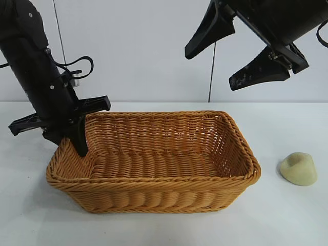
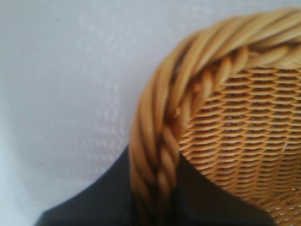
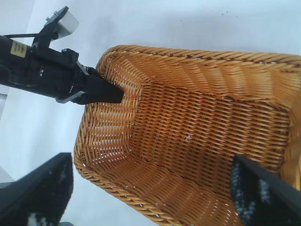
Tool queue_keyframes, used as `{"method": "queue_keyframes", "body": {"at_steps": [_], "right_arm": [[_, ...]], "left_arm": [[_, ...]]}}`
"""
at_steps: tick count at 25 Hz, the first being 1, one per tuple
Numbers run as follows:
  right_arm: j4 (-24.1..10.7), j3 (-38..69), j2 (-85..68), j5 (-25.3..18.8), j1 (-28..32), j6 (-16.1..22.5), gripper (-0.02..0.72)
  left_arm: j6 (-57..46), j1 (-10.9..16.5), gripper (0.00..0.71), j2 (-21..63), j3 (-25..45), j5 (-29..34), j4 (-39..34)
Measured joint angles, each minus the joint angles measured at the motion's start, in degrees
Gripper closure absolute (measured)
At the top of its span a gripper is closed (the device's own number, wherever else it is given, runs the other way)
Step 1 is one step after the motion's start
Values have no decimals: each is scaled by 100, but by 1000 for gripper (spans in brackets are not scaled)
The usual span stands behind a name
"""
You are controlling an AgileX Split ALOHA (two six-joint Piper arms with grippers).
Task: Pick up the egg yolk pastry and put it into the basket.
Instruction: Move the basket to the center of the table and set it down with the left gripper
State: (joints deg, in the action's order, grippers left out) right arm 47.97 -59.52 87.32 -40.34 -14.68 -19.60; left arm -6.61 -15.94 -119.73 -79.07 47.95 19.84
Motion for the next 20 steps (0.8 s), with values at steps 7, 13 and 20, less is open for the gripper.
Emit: {"method": "queue_keyframes", "body": {"at_steps": [7, 13, 20], "right_arm": [[0, 0, 0, 0, 0, 0, 57], [0, 0, 0, 0, 0, 0, 57], [0, 0, 0, 0, 0, 0, 57]], "left_arm": [[0, 0, 160, 0, -2, 24, 0], [0, 0, 88, 224, -76, 370, -113], [0, 0, 82, 823, -947, 1287, -698]]}}
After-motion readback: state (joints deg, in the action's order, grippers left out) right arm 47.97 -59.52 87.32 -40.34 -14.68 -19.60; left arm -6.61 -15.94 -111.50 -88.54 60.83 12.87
